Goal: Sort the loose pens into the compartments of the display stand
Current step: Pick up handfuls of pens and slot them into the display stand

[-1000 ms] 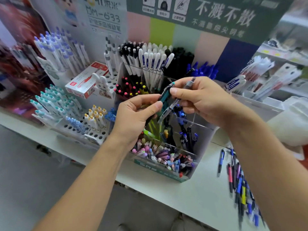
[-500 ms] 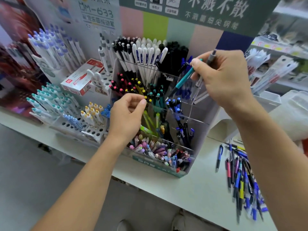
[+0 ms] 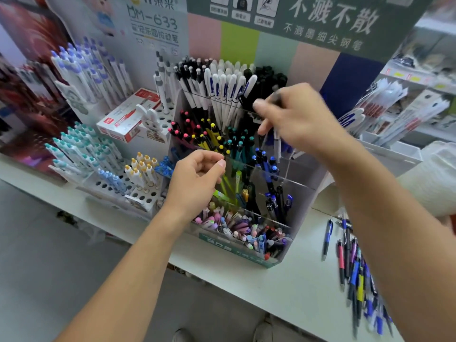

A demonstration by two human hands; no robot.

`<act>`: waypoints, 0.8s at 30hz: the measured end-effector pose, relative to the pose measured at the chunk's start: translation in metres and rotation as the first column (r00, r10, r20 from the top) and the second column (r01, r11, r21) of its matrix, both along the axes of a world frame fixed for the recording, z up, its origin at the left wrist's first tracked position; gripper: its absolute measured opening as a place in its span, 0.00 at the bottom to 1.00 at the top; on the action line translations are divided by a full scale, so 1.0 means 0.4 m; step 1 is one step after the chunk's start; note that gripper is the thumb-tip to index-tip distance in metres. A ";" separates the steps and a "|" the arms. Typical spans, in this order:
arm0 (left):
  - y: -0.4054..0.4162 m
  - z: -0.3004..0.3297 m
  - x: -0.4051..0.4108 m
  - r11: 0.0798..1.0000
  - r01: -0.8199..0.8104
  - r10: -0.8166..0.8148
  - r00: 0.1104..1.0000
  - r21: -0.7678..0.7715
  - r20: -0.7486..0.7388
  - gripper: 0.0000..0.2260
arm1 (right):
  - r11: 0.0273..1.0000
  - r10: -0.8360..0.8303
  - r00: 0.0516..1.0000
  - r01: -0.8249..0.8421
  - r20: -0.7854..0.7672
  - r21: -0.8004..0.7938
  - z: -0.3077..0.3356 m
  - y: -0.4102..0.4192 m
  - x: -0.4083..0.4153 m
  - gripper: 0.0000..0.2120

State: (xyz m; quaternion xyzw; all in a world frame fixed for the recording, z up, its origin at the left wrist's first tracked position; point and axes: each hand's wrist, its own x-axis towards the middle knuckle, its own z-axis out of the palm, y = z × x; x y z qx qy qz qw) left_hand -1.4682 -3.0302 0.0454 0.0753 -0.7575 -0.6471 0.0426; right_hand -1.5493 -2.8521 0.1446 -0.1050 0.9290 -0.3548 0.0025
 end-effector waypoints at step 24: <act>0.179 -0.071 0.034 0.984 0.057 -0.071 0.994 -0.168 -0.080 0.03 | 0.878 0.016 1.000 -0.023 0.020 0.478 -0.239 0.175 0.213 0.08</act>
